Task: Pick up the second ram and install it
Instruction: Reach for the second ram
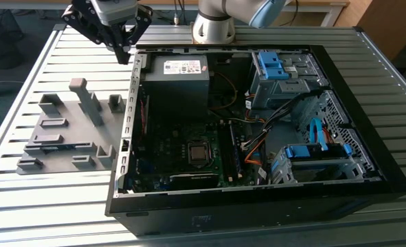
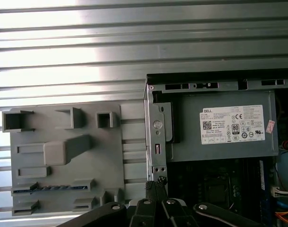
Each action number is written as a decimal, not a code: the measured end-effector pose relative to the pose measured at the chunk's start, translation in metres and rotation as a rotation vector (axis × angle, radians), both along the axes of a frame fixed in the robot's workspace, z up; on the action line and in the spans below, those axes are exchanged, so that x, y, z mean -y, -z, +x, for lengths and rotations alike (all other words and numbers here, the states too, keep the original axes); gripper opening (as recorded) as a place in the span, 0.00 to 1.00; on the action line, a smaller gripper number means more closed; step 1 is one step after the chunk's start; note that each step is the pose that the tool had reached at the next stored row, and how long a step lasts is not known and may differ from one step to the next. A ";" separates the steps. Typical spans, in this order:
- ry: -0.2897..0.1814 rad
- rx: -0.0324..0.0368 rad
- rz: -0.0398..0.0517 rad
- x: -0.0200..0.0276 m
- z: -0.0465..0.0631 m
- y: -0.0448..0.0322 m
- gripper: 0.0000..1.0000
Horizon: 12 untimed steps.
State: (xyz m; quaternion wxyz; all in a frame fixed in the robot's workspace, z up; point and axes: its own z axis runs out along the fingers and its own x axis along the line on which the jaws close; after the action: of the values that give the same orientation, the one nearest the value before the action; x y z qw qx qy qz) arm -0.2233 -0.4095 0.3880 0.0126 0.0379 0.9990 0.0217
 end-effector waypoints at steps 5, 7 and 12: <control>0.000 0.0000 0.0000 0.0000 -0.002 0.0001 0.11; 0.000 -0.0001 0.0000 0.0000 -0.003 0.0001 0.11; 0.000 0.0000 -0.0001 0.0000 -0.005 0.0002 0.11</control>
State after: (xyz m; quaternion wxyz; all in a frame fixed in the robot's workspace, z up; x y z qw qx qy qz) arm -0.2280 -0.4095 0.3878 0.0126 0.0379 0.9990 0.0217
